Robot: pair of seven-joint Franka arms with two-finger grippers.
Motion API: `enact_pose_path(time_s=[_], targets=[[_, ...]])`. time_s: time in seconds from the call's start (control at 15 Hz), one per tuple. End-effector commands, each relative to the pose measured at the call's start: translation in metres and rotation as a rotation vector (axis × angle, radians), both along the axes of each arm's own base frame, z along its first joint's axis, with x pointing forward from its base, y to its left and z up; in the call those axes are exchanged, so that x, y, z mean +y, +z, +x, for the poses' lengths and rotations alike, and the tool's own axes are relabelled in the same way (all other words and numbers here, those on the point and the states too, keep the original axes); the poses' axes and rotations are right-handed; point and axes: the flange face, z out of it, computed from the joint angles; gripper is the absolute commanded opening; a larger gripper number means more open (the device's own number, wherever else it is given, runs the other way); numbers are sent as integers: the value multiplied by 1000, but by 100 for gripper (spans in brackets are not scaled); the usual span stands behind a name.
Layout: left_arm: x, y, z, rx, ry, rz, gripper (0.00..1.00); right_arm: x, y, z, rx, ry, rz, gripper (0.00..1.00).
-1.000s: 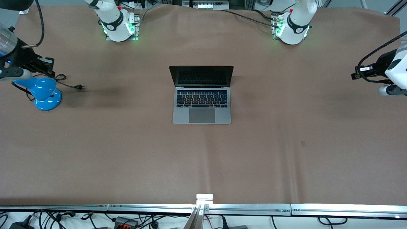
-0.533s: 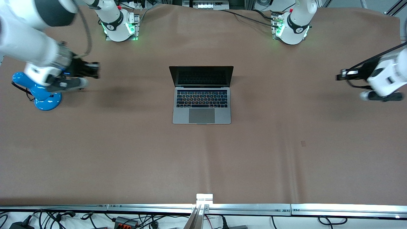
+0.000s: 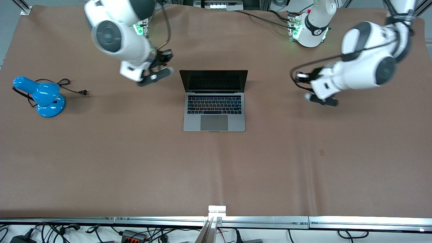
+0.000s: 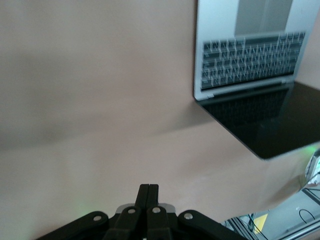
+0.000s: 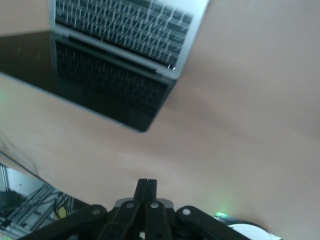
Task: Close laptop with both arms from behind
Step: 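Move both grippers toward the laptop's raised screen from behind it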
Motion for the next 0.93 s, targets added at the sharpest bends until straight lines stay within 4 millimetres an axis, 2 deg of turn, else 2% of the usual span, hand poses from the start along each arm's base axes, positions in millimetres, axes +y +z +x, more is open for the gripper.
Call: enact_pose_path(time_s=[0.0, 0.07, 0.2, 0.27, 0.33, 0.47, 0.67, 0.8, 0.87], targets=[[-16, -6, -47, 24, 60, -34, 0, 41, -27, -44, 24, 30, -26, 0], [-21, -7, -53, 20, 66, -43, 0, 51, -41, -54, 34, 35, -46, 0], [-45, -15, -69, 4, 53, -36, 0, 70, -65, -70, 56, 62, -79, 0], [-51, -27, -76, 7, 90, -55, 0, 74, -72, -70, 48, 51, -82, 0], [-61, -38, -84, -12, 104, -61, 0, 76, -77, -69, 46, 48, -85, 0], [-95, -53, -101, -53, 94, -68, 0, 75, -83, -61, 26, 29, -74, 0], [-110, -64, -100, -50, 141, -98, 0, 71, -98, -46, 6, -21, -86, 0], [-126, -80, -101, -54, 153, -116, 0, 69, -106, -39, -1, -34, -92, 0], [-127, -84, -98, -61, 164, -119, 0, 67, -106, -33, -13, -49, -84, 0]])
